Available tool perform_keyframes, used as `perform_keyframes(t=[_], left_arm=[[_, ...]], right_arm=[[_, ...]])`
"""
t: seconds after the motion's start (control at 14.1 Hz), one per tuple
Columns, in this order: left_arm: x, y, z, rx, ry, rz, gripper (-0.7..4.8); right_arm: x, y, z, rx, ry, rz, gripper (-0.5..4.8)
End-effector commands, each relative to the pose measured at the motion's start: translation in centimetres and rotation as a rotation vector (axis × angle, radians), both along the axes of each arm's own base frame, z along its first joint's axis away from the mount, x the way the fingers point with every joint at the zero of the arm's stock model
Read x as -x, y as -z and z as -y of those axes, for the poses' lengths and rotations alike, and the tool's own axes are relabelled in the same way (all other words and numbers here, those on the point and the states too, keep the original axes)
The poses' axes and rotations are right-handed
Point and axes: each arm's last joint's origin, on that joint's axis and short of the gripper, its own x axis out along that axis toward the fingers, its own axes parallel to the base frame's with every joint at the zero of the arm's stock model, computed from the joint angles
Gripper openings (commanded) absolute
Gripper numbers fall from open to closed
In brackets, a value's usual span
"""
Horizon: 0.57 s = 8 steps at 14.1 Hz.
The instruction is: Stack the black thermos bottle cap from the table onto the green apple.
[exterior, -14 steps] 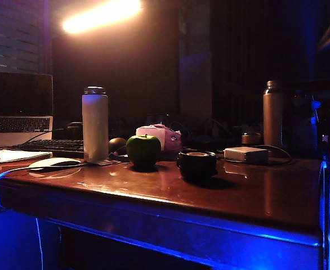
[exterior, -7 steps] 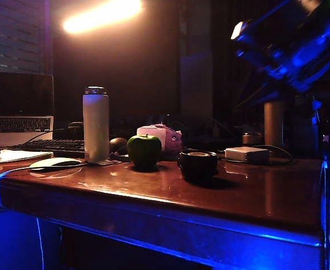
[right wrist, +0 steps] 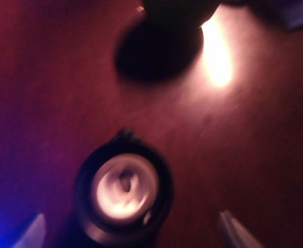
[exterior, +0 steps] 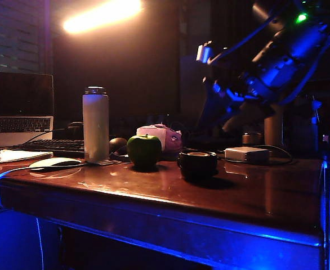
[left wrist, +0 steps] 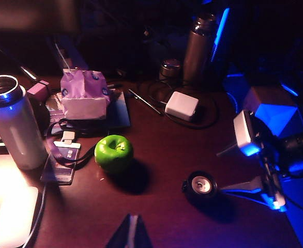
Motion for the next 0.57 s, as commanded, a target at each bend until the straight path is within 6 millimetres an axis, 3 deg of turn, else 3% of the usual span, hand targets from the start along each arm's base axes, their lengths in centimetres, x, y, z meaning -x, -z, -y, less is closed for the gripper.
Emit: perform_keyframes(t=[0.07,0.57], left_arm=[[0.1,-0.4,0.0,0.004,0.003,0.024,-0.03],[0.1,-0.4,0.0,0.005,0.003,0.026,-0.03]], right_arm=[[-0.7,0.7,-0.5,-0.004,-0.007,0.029,4.79],[-2.4,4.0,-1.5,-0.014,-0.031,0.013,4.79]])
